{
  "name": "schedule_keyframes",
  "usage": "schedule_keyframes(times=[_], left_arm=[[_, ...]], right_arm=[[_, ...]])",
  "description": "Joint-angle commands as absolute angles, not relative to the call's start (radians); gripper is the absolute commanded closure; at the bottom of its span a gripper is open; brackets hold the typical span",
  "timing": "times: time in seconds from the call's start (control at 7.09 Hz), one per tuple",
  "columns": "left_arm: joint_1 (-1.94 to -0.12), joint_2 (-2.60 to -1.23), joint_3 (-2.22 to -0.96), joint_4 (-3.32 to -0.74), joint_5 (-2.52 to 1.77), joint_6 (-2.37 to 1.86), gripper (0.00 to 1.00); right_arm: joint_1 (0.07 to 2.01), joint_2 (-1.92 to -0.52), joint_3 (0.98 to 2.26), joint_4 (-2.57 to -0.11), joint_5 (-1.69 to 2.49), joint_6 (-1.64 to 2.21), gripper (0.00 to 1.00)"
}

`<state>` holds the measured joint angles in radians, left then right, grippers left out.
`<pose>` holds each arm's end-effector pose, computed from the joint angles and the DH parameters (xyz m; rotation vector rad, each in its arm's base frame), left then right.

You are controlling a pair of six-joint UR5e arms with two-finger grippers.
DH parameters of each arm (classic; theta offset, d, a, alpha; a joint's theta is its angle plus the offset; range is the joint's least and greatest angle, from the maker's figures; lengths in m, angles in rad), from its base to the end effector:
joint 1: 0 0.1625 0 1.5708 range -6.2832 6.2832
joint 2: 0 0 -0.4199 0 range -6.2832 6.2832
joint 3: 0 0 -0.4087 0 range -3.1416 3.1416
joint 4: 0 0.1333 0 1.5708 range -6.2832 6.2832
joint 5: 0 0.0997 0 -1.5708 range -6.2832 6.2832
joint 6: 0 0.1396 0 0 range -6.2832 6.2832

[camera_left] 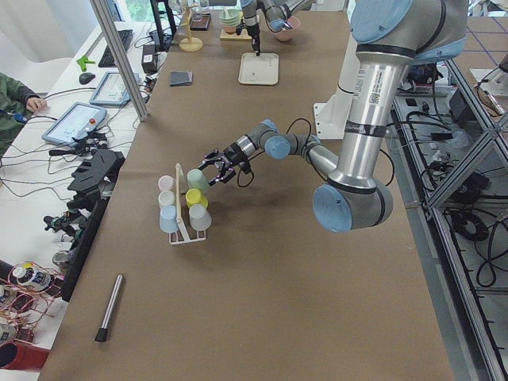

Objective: Pick up and place green cup on tray

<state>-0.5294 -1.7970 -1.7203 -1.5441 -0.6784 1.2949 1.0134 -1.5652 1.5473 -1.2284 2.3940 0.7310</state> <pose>0.3939 -0.5109 0.4700 0.2551 -1.1078 1.9778 -0.2571 -0.4710 0.6479 -0.2452 -0.8354 0.0290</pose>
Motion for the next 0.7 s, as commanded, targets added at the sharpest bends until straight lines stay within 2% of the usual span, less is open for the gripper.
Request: schedule_keyframes(times=[0.0,0.14,0.56], left_arm=[[-0.520,-1.792,-1.674,-1.616,-0.669,1.340,0.01],[-0.520,-1.798,-1.648,-1.670,-0.657,1.370,0.01],[-0.523,-1.815,-1.608,-1.770,-0.631,1.439,0.01]], right_arm=[[1.012,-1.566,1.557,-1.227,2.395,0.730,0.95],[1.011,-1.566,1.552,-1.223,2.395,0.727,1.00],[1.011,-1.582,1.560,-1.149,2.416,0.727,1.00]])
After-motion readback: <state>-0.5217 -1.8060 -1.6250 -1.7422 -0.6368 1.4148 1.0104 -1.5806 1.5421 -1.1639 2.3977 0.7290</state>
